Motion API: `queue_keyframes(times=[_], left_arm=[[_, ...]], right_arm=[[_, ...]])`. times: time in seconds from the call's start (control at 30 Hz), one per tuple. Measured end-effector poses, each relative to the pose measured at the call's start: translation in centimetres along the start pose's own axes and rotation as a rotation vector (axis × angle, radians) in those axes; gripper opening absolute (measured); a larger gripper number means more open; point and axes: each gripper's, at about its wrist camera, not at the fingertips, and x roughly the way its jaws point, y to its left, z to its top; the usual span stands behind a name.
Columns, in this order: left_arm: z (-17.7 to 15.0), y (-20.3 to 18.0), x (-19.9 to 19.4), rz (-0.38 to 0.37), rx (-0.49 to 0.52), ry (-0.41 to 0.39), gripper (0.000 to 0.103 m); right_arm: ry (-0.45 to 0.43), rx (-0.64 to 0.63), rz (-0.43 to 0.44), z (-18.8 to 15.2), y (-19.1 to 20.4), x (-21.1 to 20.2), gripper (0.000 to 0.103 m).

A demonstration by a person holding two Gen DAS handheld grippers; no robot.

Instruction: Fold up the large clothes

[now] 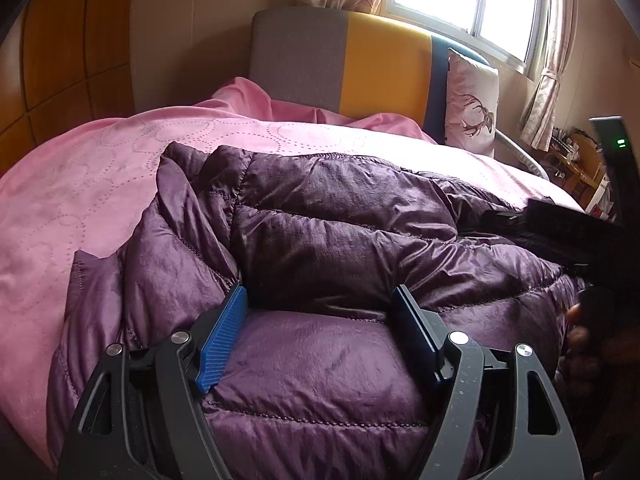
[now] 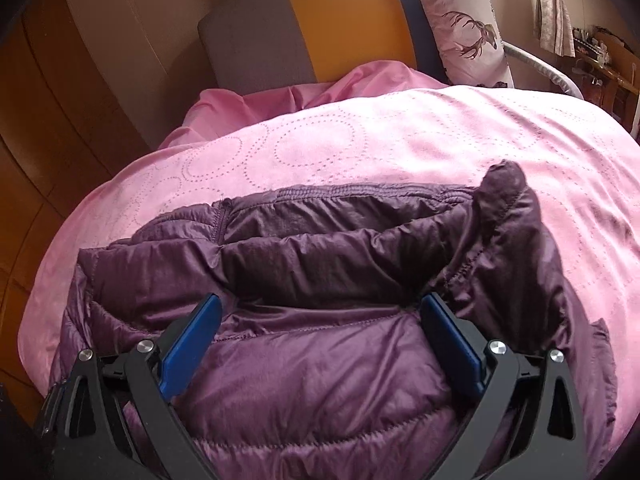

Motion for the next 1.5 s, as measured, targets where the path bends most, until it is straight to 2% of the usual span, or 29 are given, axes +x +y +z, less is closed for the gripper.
queue_keyframes(times=[0.1,0.23,0.33,0.4,0.47,0.57,0.67,0.73,0.83,0.93,1.03,1.2,1.4,1.5], left_arm=[[0.3,0.4,-1.1,-0.017,-0.017,-0.012,0.077],[1.0,2.0,-3.2,-0.059,-0.092,-0.055,0.076],[1.2,4.3,-3.9,-0.003,-0.130,-0.073,0.076],[0.8,6.2,-3.4,0.030,-0.170,-0.048,0.076],[-0.1,8.4,-1.9,0.056,-0.202,0.015,0.076],[-1.6,9.3,-1.3,0.021,-0.210,0.019,0.076],[-1.0,8.6,-1.8,0.069,-0.190,0.029,0.076],[-0.4,7.6,-3.3,0.113,-0.184,-0.001,0.076],[0.5,5.4,-6.5,0.101,-0.121,-0.098,0.076],[1.1,2.1,-8.1,0.040,-0.031,-0.141,0.076],[1.1,-1.5,-7.0,-0.019,0.034,-0.100,0.076],[0.2,-4.7,-4.5,-0.047,0.059,-0.008,0.076],[-0.2,-5.3,-4.0,-0.047,0.074,-0.006,0.076],[-0.1,-4.9,-4.0,-0.044,0.069,-0.005,0.076]], right_arm=[[-0.030,0.004,0.024,-0.3,-1.0,-2.7,0.099],[-0.041,0.016,0.035,-1.3,-2.7,-5.3,0.099],[-0.033,0.014,0.007,-2.4,-4.0,-6.2,0.098],[-0.025,0.012,-0.010,-3.3,-4.7,-6.1,0.096],[0.006,-0.005,-0.043,-4.0,-5.1,-5.1,0.095],[0.009,0.008,-0.028,-4.6,-5.6,-4.1,0.095],[0.009,0.004,-0.029,-4.8,-5.5,-4.4,0.095],[0.000,0.009,-0.008,-4.9,-5.7,-5.5,0.096],[-0.044,0.038,0.032,-5.0,-6.7,-7.9,0.101],[-0.089,0.103,0.049,-5.5,-8.6,-10.4,0.101],[-0.087,0.195,0.089,-6.5,-11.1,-11.8,0.101],[-0.031,0.322,0.161,-8.8,-14.8,-11.8,0.101],[0.025,0.383,0.295,-10.2,-15.3,-10.7,0.101],[0.042,0.369,0.299,-10.8,-14.7,-10.2,0.101]])
